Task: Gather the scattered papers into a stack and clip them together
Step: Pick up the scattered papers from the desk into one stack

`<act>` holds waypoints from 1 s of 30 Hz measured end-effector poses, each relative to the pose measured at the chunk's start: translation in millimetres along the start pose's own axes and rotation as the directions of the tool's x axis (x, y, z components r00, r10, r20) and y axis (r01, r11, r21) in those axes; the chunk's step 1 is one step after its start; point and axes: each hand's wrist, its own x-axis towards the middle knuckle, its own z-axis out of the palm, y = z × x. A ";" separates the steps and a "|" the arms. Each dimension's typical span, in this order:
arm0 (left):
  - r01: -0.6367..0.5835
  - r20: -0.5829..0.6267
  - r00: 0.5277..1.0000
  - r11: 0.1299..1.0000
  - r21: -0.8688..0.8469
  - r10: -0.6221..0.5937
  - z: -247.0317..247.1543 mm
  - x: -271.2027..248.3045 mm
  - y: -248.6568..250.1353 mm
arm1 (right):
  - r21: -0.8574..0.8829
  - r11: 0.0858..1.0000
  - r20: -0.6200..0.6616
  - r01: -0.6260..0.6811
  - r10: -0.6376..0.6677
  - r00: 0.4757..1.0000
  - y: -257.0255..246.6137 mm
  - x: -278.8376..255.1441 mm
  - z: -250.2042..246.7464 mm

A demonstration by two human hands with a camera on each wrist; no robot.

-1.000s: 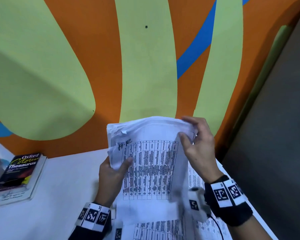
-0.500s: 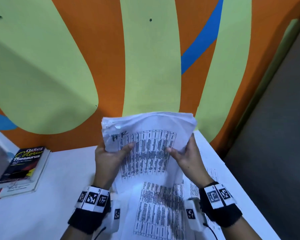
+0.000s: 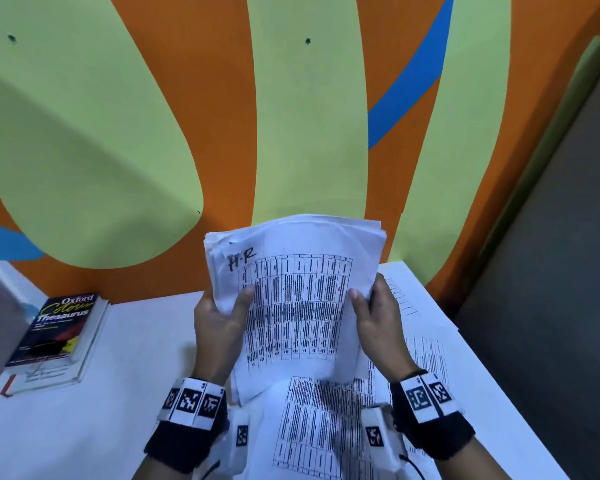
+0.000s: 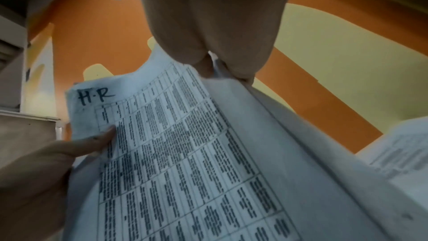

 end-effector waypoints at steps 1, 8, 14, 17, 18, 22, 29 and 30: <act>-0.028 -0.026 0.999 1.000 0.009 0.029 2.4 -1.0 3.8 | -0.016 1.000 -0.040 0.020 -0.021 0.999 0.0 0.7 2.9; 0.025 0.024 0.999 1.000 0.000 -0.025 -0.6 5.2 3.7 | -0.026 1.000 0.012 0.016 -0.015 1.000 -13.6 5.3 2.3; 0.176 0.030 0.984 0.984 0.015 -0.177 6.2 9.8 2.8 | -0.100 0.995 -0.059 -0.008 0.002 0.998 -4.4 14.1 18.4; 0.164 0.020 0.986 0.984 0.069 -0.166 0.8 9.2 2.5 | -0.269 0.950 -0.008 -0.160 0.164 0.986 10.3 15.2 8.4; 0.153 -0.022 0.988 0.986 0.069 -0.152 -2.5 8.7 2.4 | -0.408 0.873 0.012 -0.268 0.299 0.954 22.5 11.4 2.4; 0.098 -0.230 0.970 0.993 0.065 -0.081 -21.1 11.3 11.1 | -0.817 0.378 -0.015 -0.435 0.741 0.671 64.6 -23.1 -14.8; 0.039 -0.316 0.949 0.993 0.114 -0.001 -40.1 9.4 16.4 | -0.838 0.338 -0.003 -0.429 0.783 0.623 87.9 -43.4 -10.7; 0.045 -0.318 0.948 0.992 0.118 -0.005 -40.6 7.8 16.7 | -0.829 0.347 -0.005 -0.439 0.780 0.626 86.4 -42.9 -9.7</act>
